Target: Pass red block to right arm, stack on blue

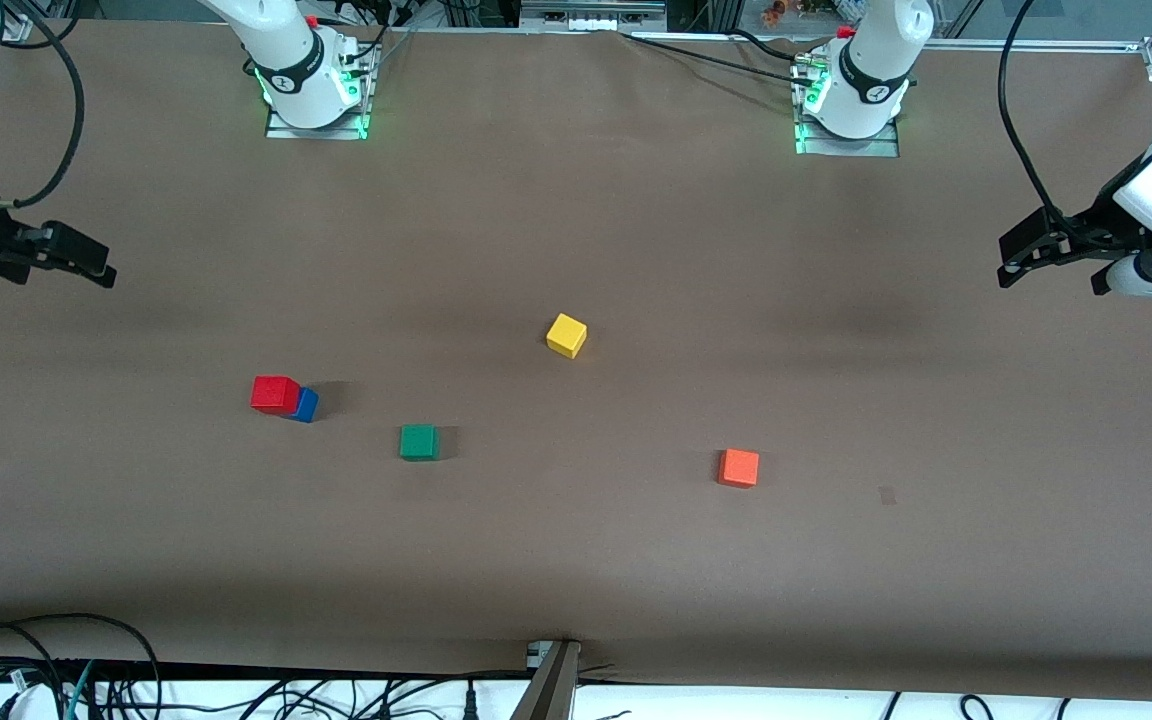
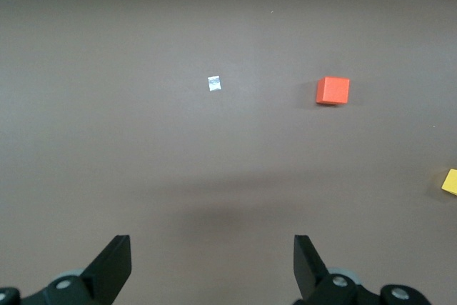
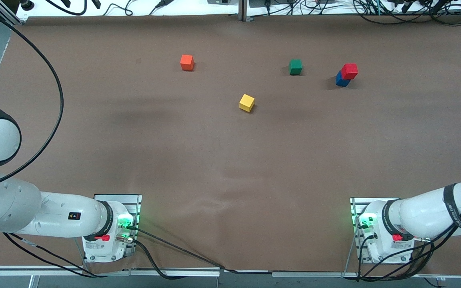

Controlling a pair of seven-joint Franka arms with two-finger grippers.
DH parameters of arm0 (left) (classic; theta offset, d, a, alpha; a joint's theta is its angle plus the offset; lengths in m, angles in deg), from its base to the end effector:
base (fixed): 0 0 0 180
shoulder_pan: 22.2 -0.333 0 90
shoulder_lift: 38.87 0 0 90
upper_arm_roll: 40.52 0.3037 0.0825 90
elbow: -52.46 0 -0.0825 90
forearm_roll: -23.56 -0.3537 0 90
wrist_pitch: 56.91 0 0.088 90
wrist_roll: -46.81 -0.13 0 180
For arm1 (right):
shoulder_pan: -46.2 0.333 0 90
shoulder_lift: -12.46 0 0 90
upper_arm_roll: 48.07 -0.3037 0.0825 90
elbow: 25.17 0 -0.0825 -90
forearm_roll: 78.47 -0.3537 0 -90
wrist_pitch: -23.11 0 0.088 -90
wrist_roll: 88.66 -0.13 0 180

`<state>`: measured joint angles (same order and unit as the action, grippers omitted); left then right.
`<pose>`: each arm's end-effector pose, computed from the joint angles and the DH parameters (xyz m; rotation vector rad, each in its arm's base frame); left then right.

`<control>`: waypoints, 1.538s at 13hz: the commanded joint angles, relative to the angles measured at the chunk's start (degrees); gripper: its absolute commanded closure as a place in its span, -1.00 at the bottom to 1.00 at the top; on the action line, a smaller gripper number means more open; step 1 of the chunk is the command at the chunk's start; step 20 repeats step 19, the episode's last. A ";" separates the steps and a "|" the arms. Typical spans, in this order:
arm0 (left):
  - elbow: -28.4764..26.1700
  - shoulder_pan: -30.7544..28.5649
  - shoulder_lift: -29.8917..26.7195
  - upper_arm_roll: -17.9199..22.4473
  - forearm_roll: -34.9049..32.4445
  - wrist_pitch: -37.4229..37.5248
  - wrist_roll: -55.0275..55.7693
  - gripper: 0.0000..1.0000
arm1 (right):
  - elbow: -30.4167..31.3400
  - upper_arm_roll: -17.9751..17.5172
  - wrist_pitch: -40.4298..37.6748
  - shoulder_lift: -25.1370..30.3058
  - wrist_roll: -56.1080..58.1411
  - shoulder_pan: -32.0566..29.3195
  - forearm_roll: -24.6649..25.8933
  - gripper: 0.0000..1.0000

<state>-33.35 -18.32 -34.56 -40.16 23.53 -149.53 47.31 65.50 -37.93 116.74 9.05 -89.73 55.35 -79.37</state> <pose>0.5515 -0.0340 0.5854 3.1392 -0.0828 0.0685 0.5459 -0.0050 0.5582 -3.1358 0.0576 0.0109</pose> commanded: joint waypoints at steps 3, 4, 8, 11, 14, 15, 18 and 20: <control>1.69 -0.28 0.78 0.26 0.12 2.27 0.02 -1.00 | 8.74 -2.05 -0.27 7.63 -1.21 -2.19 1.25 -1.00; 1.69 -0.36 0.78 0.43 0.12 2.35 0.02 -1.00 | 8.30 -4.50 -0.81 7.45 -1.04 -4.55 1.25 -1.00; 1.61 -2.21 0.78 0.52 0.38 4.11 -0.06 -1.00 | 7.06 -12.78 -0.99 6.57 -1.22 -13.63 1.16 -1.00; 1.61 -2.21 0.78 0.52 0.47 4.20 0.02 -1.00 | 6.98 -12.52 -1.70 6.57 -1.39 -13.45 1.07 -1.00; 1.34 -2.30 0.78 0.52 0.47 4.29 0.02 -1.00 | 7.06 -10.24 -1.87 6.66 -0.87 -12.58 1.07 -1.00; 1.34 -2.21 0.78 0.43 0.56 4.38 -0.06 -1.00 | 7.06 -10.06 -1.87 6.66 -0.60 -12.40 1.07 -1.00; 1.43 -2.30 0.78 0.52 0.65 6.30 0.02 -1.00 | 7.06 -10.06 -1.87 6.48 -0.60 -12.40 1.16 -1.00; 1.43 -2.56 0.78 0.52 0.65 6.48 0.02 -1.00 | 7.06 -10.06 -1.87 6.48 -0.51 -12.40 1.16 -1.00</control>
